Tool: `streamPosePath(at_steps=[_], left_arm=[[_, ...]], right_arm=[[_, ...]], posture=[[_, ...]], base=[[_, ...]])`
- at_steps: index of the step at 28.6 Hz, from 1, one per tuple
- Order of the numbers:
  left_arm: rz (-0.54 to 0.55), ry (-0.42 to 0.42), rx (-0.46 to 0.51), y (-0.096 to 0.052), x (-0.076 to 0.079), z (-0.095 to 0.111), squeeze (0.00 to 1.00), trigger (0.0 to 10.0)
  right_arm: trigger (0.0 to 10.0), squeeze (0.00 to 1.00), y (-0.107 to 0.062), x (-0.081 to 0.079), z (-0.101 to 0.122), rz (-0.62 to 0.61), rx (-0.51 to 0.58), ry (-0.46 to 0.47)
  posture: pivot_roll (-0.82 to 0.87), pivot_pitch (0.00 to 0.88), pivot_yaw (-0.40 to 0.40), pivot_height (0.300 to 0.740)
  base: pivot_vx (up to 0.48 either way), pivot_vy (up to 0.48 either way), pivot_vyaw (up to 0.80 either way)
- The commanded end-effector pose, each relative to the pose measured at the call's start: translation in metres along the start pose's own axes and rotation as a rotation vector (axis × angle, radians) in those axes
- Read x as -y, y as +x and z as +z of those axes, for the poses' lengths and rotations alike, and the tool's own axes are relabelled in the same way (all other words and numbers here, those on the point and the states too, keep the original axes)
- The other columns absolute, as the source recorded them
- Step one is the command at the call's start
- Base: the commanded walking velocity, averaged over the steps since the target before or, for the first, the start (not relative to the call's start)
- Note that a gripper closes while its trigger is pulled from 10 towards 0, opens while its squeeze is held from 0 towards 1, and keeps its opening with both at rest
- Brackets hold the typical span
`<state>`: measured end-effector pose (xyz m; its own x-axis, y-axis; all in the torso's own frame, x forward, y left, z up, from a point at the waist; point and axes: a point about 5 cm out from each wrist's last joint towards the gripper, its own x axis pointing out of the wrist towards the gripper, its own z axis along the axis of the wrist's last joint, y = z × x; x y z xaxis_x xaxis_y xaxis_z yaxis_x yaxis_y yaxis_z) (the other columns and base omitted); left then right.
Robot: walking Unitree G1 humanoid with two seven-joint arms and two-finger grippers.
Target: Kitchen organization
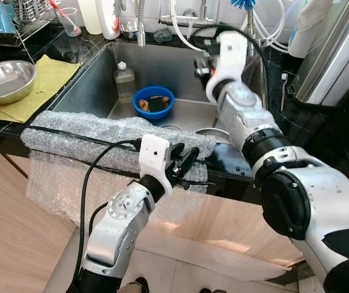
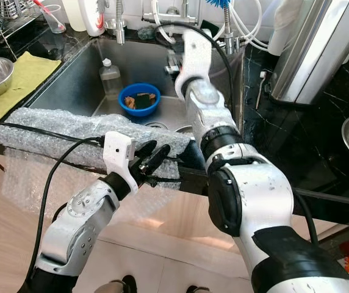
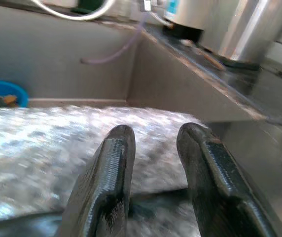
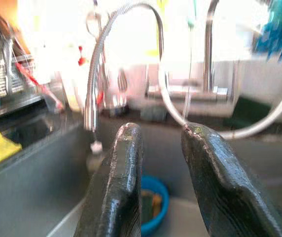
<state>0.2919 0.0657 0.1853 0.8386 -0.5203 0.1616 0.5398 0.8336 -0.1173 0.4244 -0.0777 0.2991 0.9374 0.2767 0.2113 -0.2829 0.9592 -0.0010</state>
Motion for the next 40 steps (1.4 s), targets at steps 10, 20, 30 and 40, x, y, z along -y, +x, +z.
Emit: streamPosePath(at_steps=[10,20,30,40], left_arm=[[0.207,0.060,0.065,0.004,-0.044,0.006,0.00,10.0],[0.202,0.031,0.149,0.010,-0.043,0.019,0.00,10.0],[0.243,0.050,0.253,0.008,-0.053,0.048,0.00,10.0],[0.382,0.059,0.242,-0.001,-0.067,0.035,0.00,10.0]], right_arm=[[10.0,0.00,-0.013,0.019,0.006,-0.043,0.177,-0.070],[10.0,0.00,-0.021,0.015,0.003,-0.029,0.210,-0.057],[10.0,0.00,-0.041,0.007,0.007,-0.027,0.272,-0.061],[10.0,0.00,-0.081,0.005,-0.016,-0.086,0.226,-0.064]], posture=[[-0.02,0.102,0.013,0.740],[-0.01,0.087,0.009,0.740],[-0.01,0.105,0.011,0.740],[-0.03,0.116,0.023,0.740]], base=[[0.000,0.000,0.00],[0.000,0.000,0.00],[0.000,0.000,0.00],[0.000,0.000,0.00]])
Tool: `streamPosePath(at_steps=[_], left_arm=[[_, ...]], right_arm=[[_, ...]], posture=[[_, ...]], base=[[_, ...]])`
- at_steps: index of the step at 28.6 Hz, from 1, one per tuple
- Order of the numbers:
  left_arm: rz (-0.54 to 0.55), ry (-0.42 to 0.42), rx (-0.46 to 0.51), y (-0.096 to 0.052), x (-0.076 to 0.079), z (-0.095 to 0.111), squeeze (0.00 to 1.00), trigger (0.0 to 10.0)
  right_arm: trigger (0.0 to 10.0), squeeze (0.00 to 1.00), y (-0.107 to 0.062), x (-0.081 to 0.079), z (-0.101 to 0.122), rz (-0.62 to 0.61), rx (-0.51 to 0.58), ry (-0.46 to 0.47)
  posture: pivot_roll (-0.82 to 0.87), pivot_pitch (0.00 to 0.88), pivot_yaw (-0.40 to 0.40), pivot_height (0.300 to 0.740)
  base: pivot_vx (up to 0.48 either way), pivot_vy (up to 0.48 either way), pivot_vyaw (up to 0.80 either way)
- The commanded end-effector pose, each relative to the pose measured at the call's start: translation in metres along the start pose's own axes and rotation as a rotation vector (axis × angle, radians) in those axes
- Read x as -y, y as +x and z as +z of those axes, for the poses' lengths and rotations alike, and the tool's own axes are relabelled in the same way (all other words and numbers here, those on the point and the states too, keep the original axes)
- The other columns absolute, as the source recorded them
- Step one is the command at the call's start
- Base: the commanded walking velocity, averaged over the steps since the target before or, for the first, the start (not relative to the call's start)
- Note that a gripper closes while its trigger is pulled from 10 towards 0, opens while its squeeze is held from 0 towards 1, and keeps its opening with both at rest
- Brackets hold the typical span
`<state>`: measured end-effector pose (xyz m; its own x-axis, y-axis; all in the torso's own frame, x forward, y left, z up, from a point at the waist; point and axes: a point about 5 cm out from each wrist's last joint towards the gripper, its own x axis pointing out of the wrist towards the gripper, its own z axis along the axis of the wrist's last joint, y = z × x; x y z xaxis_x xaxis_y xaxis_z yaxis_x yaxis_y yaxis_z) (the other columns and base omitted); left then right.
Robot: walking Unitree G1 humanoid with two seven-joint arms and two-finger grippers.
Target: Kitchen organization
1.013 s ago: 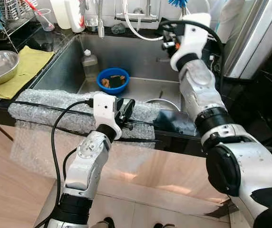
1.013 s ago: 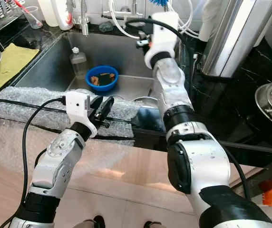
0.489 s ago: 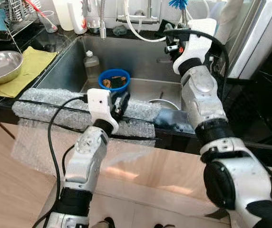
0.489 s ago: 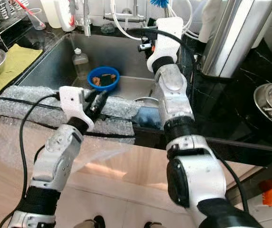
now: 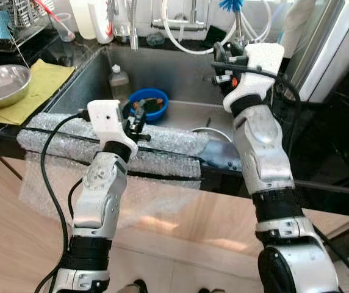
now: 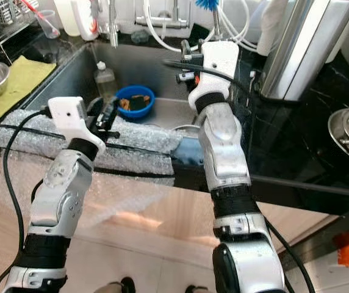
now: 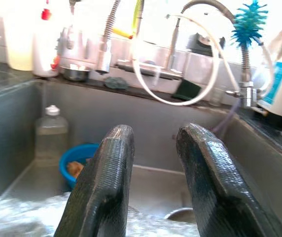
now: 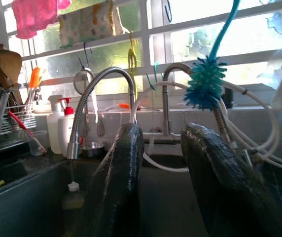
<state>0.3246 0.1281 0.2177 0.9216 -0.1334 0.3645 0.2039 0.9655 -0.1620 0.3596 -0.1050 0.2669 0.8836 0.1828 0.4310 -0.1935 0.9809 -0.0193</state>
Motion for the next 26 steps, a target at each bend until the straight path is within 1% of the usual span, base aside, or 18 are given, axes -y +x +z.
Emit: streamPosePath(at_steps=[1,2,5,9,11,19,21,26], left_arm=[[0.020,0.015,-0.028,-0.002,-0.001,-0.007,0.00,10.0],[0.022,0.024,-0.034,-0.002,-0.001,-0.009,0.00,10.0],[0.017,0.037,-0.029,0.000,0.000,-0.009,0.00,10.0],[0.016,0.041,-0.023,0.002,0.002,-0.009,0.00,10.0],[0.010,0.060,-0.020,0.002,0.003,-0.011,0.00,10.0],[0.011,0.059,-0.023,0.000,0.002,-0.014,0.00,10.0],[0.010,0.062,-0.017,0.001,0.002,-0.014,0.00,10.0],[0.004,0.062,-0.014,0.001,0.003,-0.014,0.00,10.0]], right_arm=[[10.0,0.00,-0.009,-0.003,0.000,-0.006,-0.016,-0.023],[10.0,0.00,-0.013,-0.004,-0.003,-0.011,-0.032,-0.018],[10.0,0.00,-0.019,-0.009,-0.006,-0.011,-0.049,-0.014],[10.0,0.00,-0.022,-0.015,-0.006,-0.008,-0.064,-0.010],[10.0,0.00,-0.023,-0.019,-0.005,-0.007,-0.066,-0.015],[10.0,0.00,-0.022,-0.021,-0.002,-0.010,-0.054,-0.027],[10.0,0.00,-0.024,-0.020,-0.004,-0.020,-0.070,-0.038],[10.0,0.00,-0.024,-0.018,-0.007,-0.042,-0.088,-0.031]], posture=[[-0.03,0.118,0.025,0.740],[-0.03,0.117,0.025,0.740],[-0.03,0.115,0.028,0.740],[-0.03,0.109,0.030,0.740],[-0.03,0.106,0.033,0.740],[-0.04,0.078,0.031,0.740],[-0.04,0.071,0.031,0.740],[-0.05,0.054,0.030,0.740]], base=[[0.000,0.000,0.00],[0.000,0.000,0.00],[0.000,0.000,0.00],[0.000,0.000,0.00],[0.000,0.000,0.00],[0.000,0.000,0.00],[0.000,0.000,0.00],[0.000,0.000,0.00]])
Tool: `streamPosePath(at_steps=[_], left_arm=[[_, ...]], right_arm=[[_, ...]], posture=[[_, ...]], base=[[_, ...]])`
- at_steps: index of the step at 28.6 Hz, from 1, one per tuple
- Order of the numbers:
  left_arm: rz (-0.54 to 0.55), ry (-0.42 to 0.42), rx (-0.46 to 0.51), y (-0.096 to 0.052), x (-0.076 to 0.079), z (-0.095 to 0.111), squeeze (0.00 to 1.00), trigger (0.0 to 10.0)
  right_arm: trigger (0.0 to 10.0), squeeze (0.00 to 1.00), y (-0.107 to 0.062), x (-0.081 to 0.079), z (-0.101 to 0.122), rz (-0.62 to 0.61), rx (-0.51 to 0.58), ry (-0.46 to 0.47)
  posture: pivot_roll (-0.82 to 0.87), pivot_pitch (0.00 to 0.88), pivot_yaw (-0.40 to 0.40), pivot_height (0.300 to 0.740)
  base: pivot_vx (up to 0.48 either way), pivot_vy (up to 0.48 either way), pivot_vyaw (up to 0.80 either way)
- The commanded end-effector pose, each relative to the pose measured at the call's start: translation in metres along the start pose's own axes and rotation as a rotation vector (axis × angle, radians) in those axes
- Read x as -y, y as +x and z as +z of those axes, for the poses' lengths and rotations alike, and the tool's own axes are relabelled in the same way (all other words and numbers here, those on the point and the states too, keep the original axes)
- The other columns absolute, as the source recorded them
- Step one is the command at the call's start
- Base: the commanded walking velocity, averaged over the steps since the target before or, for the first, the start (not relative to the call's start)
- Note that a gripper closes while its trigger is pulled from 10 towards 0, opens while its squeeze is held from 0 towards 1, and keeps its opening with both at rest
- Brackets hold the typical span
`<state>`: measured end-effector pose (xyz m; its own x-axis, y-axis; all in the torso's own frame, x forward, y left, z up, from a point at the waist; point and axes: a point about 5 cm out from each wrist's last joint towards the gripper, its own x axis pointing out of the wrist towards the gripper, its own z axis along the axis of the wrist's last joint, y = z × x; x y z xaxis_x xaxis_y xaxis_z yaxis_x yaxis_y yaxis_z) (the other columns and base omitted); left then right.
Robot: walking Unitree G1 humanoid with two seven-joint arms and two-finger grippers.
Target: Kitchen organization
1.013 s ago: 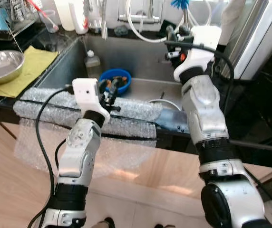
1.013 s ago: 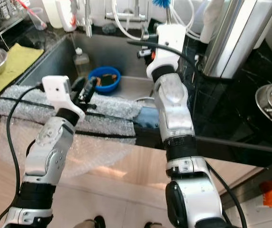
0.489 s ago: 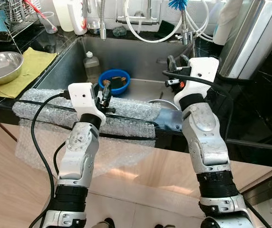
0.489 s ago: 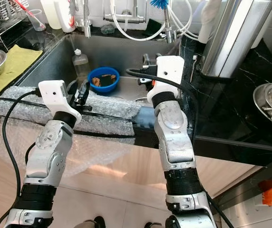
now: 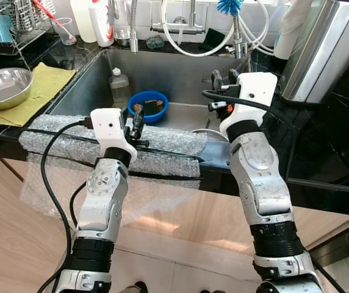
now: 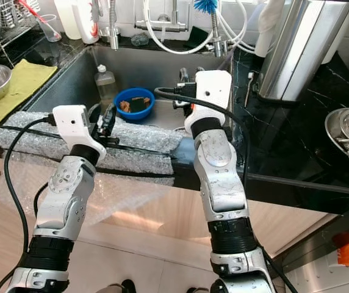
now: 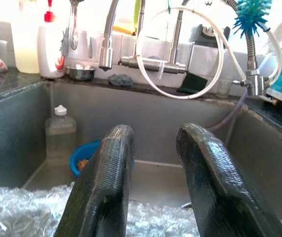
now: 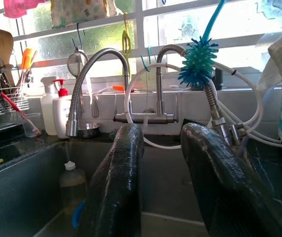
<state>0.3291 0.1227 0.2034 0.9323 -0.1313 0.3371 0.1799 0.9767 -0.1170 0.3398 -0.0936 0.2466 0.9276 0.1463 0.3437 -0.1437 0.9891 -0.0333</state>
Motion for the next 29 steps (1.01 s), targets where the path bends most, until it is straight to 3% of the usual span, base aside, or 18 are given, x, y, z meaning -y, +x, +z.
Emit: streamPosePath(at_steps=[1,17,23,29], left_arm=[[-0.004,0.010,0.015,0.001,0.001,0.001,0.00,10.0],[0.017,0.017,0.022,0.005,-0.005,0.003,0.00,10.0],[0.049,0.039,0.018,0.005,-0.012,0.000,0.00,10.0],[0.091,0.090,0.034,0.007,-0.031,0.005,0.00,10.0]], right_arm=[[10.0,0.00,-0.001,-0.002,0.004,-0.003,0.006,0.002],[10.0,0.00,0.004,-0.003,0.002,-0.011,-0.010,-0.006],[10.0,0.00,0.002,0.011,-0.002,-0.069,-0.005,0.020],[10.0,0.00,-0.003,0.032,-0.004,-0.132,-0.011,-0.009]], posture=[[-0.05,0.054,0.030,0.740],[-0.03,0.084,0.028,0.740],[-0.04,0.097,0.028,0.740],[-0.04,0.108,0.032,0.740]], base=[[0.000,0.000,0.00],[0.000,0.000,0.00],[0.000,0.000,0.00],[0.000,0.000,0.00]])
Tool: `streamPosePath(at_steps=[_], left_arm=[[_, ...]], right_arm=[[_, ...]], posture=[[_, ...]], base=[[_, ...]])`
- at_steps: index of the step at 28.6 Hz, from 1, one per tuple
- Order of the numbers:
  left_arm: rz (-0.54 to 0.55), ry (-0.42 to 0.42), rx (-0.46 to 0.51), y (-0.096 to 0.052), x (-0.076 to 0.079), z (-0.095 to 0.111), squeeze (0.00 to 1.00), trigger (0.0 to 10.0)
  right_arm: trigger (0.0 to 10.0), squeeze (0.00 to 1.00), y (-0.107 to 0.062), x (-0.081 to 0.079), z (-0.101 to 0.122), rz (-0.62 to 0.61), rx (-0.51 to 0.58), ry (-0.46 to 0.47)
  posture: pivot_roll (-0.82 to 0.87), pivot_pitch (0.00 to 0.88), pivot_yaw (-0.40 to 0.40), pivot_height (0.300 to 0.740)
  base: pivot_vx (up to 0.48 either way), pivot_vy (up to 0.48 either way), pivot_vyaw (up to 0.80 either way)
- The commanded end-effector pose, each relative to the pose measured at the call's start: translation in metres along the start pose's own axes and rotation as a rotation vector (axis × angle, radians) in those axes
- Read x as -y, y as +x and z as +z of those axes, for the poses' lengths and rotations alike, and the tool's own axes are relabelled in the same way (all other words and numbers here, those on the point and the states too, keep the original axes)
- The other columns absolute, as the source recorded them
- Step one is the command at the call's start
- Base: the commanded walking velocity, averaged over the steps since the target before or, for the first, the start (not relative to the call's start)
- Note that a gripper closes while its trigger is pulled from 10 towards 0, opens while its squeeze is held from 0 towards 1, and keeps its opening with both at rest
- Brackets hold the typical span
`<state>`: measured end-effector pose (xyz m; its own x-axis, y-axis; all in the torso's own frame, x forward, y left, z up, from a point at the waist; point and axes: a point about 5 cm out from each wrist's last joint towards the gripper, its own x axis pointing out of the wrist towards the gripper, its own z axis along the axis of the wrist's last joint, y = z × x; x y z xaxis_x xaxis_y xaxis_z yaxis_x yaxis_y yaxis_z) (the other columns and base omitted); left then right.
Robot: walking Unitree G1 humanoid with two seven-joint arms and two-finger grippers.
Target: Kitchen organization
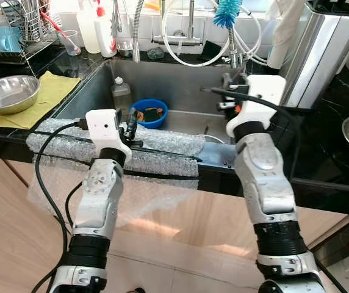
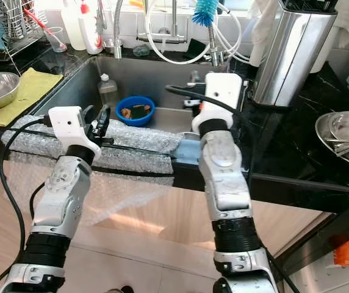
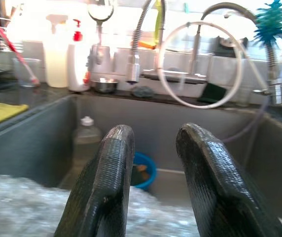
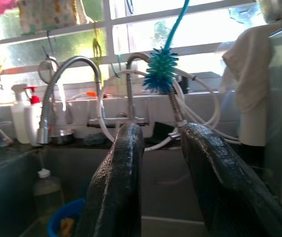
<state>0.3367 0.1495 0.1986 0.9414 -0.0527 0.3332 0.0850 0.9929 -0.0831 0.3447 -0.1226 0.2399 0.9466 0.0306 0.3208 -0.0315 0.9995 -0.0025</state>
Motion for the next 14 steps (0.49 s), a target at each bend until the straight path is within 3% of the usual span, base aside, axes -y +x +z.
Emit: streamPosePath(at_steps=[1,6,8,14], left_arm=[[0.023,0.027,0.036,0.005,-0.006,0.008,0.00,10.0],[0.041,0.043,0.044,0.005,-0.014,0.010,0.00,10.0],[0.050,0.056,0.043,0.002,-0.020,0.009,0.00,10.0],[0.050,0.055,0.040,0.002,-0.019,0.008,0.00,10.0]], right_arm=[[10.0,0.00,-0.001,0.006,0.005,-0.024,0.021,-0.004],[10.0,0.00,-0.003,0.011,0.009,-0.044,0.041,-0.025],[10.0,0.00,-0.011,0.012,0.009,-0.041,0.043,-0.038],[10.0,0.00,-0.015,0.011,0.005,-0.034,0.030,-0.034]], posture=[[-0.04,0.109,0.033,0.740],[-0.04,0.108,0.033,0.740],[-0.04,0.110,0.034,0.740],[-0.04,0.109,0.036,0.740]], base=[[0.000,0.000,0.00],[0.000,0.000,0.00],[0.000,0.000,0.00],[0.000,0.000,0.00]])
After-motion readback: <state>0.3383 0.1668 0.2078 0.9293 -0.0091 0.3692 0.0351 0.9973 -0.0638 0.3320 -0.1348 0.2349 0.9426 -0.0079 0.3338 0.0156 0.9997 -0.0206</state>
